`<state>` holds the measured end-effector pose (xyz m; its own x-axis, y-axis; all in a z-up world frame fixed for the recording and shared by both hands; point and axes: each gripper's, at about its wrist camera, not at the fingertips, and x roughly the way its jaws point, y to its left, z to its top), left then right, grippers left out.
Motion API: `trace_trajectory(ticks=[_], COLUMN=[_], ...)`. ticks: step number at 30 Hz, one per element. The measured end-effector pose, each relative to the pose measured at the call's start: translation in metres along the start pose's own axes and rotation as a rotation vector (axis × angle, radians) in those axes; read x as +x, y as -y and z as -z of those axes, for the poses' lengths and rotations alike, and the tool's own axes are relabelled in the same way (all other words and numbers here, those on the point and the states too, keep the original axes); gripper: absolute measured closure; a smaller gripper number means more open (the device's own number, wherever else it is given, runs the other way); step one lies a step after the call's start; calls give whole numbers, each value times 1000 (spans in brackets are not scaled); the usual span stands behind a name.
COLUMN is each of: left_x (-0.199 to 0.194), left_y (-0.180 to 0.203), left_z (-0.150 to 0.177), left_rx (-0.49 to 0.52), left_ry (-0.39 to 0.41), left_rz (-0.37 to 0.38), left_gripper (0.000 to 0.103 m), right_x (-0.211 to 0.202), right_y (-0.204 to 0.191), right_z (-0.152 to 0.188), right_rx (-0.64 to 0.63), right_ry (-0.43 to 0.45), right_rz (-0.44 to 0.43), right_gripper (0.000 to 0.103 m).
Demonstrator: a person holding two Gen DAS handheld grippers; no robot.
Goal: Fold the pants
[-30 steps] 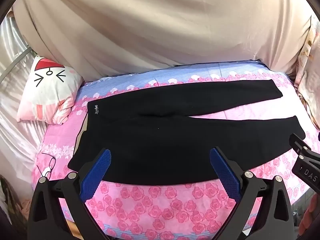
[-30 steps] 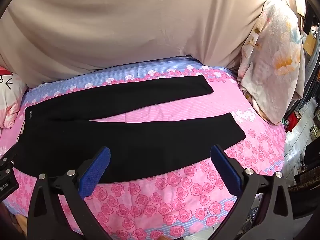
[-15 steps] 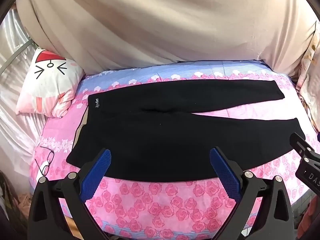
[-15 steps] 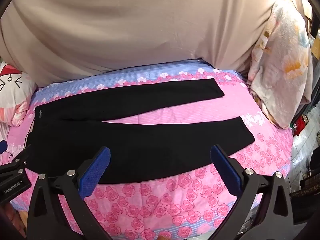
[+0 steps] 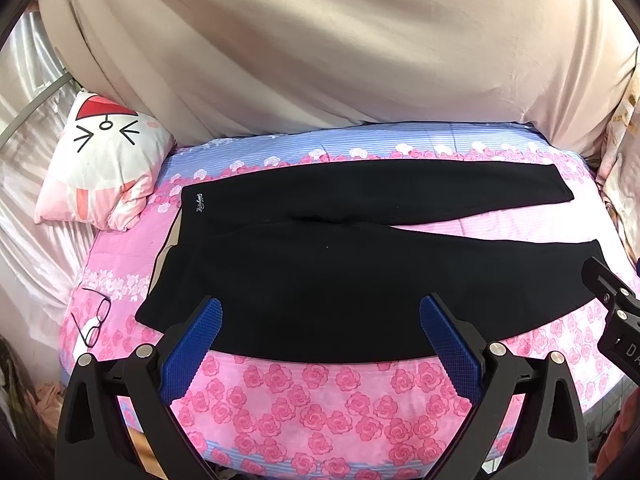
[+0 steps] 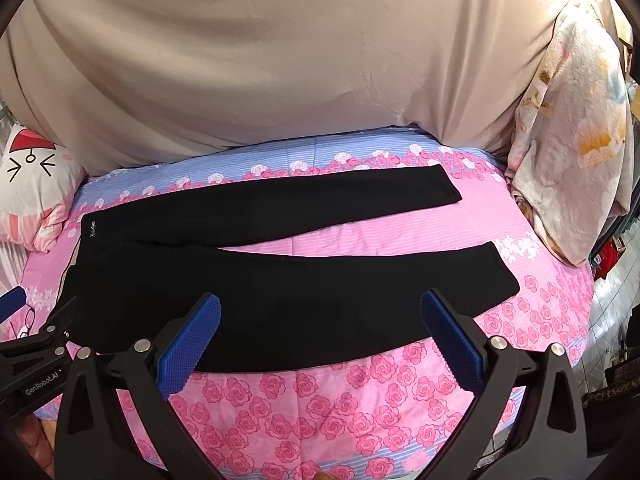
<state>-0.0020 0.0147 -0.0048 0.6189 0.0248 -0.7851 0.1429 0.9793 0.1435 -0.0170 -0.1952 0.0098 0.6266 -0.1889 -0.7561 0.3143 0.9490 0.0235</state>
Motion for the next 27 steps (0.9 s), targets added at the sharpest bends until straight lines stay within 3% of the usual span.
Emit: trace_trajectory(ticks=[27], left_x=[4], left_y=[-3], left_z=[1], left_rx=[1], left_ry=[-8], left_rz=[-12], left_gripper=[5], right_x=[4], right_y=[-6], right_z=[6], right_rx=[-37], right_ry=[4], right_rz=[-34], right_gripper=[5])
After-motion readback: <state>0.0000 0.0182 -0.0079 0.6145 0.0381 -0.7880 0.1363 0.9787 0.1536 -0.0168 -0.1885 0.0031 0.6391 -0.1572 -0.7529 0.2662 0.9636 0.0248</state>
